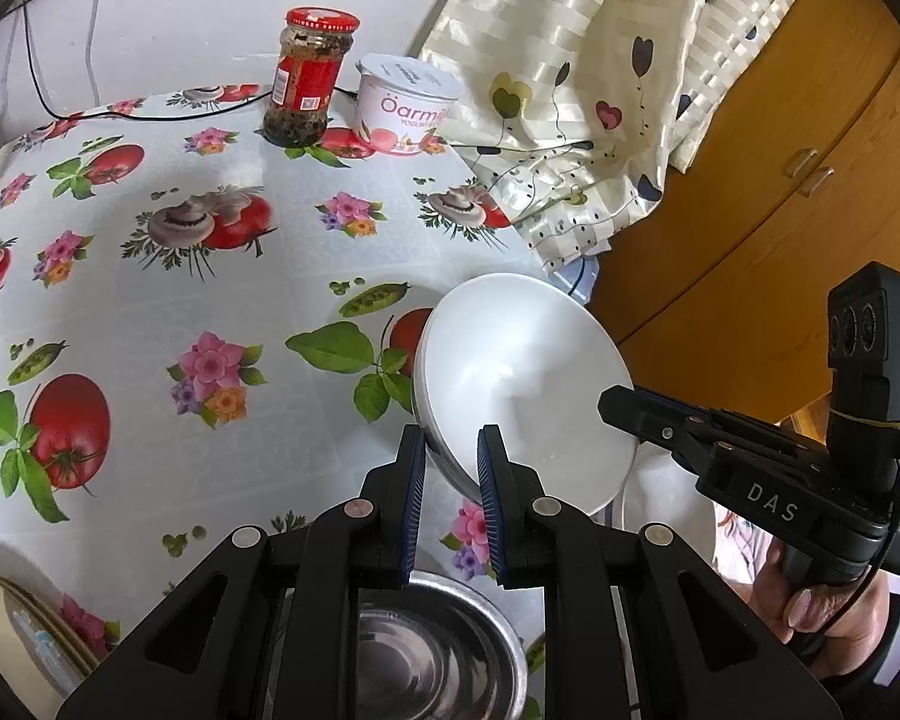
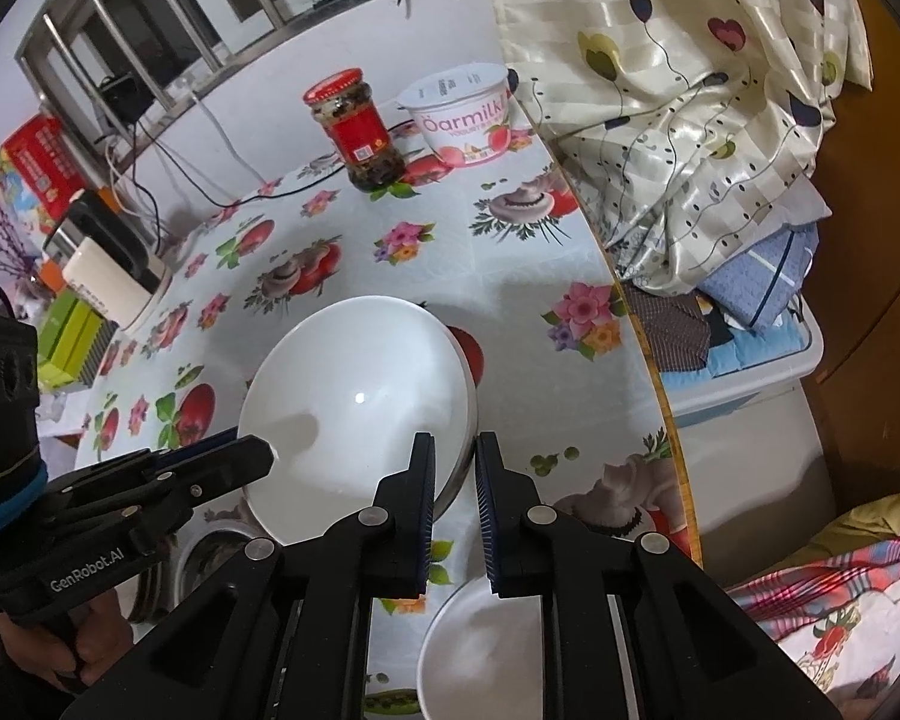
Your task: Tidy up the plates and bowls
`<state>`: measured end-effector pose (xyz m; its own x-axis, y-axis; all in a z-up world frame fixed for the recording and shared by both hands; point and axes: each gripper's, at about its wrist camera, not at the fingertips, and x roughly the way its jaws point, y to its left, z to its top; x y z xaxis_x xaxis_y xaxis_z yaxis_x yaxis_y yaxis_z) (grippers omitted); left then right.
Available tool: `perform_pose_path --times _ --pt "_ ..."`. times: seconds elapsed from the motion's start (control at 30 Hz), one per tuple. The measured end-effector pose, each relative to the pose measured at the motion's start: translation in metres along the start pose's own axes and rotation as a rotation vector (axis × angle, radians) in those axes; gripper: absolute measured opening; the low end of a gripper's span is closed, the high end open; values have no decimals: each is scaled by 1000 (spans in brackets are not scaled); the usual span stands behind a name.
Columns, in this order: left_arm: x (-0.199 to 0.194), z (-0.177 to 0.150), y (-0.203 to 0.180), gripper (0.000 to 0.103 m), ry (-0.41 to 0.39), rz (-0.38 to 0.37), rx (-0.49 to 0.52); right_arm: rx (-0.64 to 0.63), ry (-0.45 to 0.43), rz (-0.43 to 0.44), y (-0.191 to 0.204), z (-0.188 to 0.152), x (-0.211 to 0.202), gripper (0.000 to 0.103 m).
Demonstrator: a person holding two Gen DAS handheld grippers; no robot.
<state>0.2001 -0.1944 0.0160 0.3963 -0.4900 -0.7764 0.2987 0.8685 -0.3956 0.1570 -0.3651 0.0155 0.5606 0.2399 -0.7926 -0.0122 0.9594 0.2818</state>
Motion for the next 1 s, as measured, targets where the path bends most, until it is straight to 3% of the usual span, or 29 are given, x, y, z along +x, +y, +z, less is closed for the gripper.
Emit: perform_pose_path --times 1.0 --pt "-84 -44 13 19 -84 20 -19 -74 -44 30 65 -28 -47 14"
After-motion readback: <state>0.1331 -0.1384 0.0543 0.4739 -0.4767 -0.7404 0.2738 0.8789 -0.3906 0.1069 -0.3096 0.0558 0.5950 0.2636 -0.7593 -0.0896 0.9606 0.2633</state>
